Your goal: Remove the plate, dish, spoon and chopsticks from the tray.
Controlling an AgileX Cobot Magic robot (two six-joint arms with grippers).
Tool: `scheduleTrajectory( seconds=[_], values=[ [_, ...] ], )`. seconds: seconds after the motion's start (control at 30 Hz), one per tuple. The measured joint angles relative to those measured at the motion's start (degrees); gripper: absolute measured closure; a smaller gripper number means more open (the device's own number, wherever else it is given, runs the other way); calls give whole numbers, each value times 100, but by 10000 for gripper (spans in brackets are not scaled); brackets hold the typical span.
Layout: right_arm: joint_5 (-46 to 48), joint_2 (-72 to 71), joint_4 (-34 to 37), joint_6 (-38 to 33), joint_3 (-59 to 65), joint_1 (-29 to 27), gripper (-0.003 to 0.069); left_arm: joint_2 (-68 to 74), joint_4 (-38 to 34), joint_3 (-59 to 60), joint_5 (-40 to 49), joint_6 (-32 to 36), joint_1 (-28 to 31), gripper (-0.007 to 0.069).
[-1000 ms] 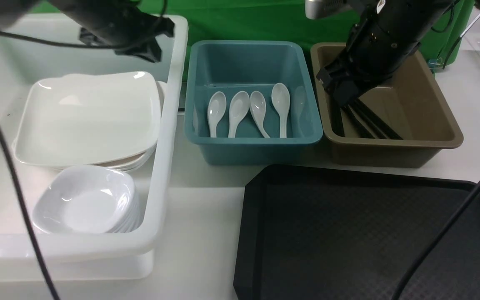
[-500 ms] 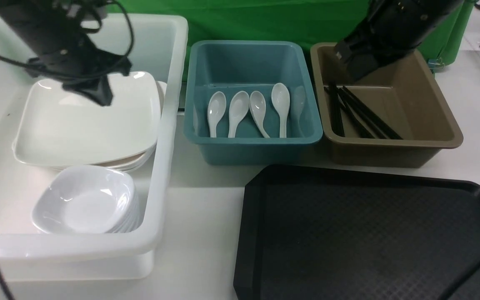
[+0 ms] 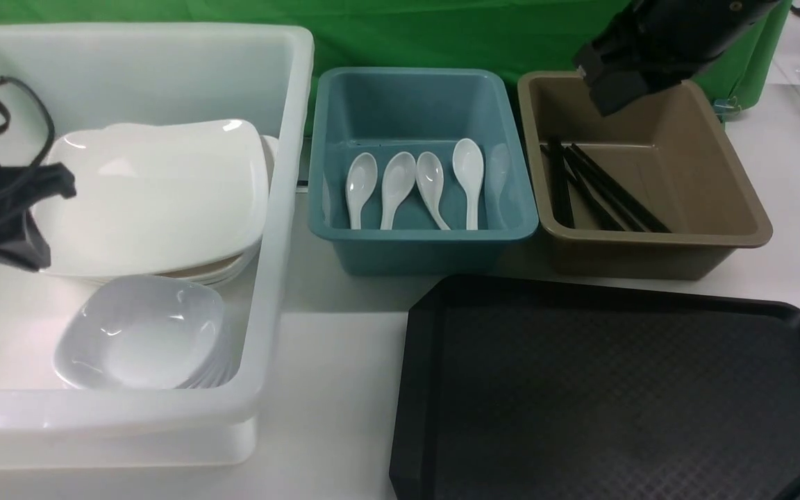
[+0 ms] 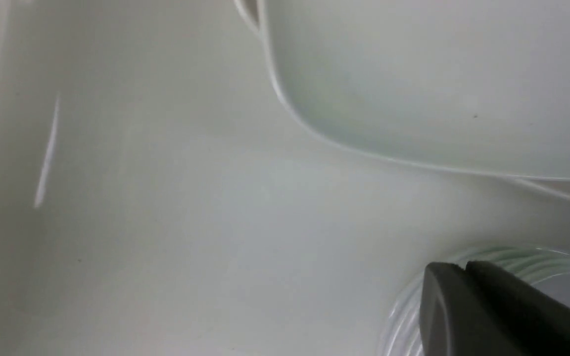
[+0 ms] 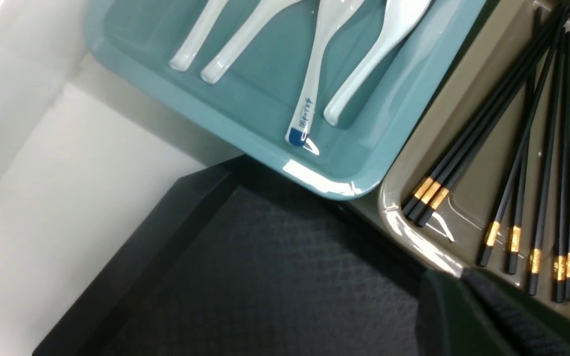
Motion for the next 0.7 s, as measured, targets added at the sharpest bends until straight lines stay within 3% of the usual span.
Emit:
scheduleTrajectory(
  seconds=[0.27, 0.7],
  values=[
    [0, 0, -5, -5, 0, 0, 589, 530, 137, 56, -299, 193, 4, 615],
    [0, 0, -5, -5, 0, 0, 578, 905, 648, 60, -1690, 312, 84, 615]
  ],
)
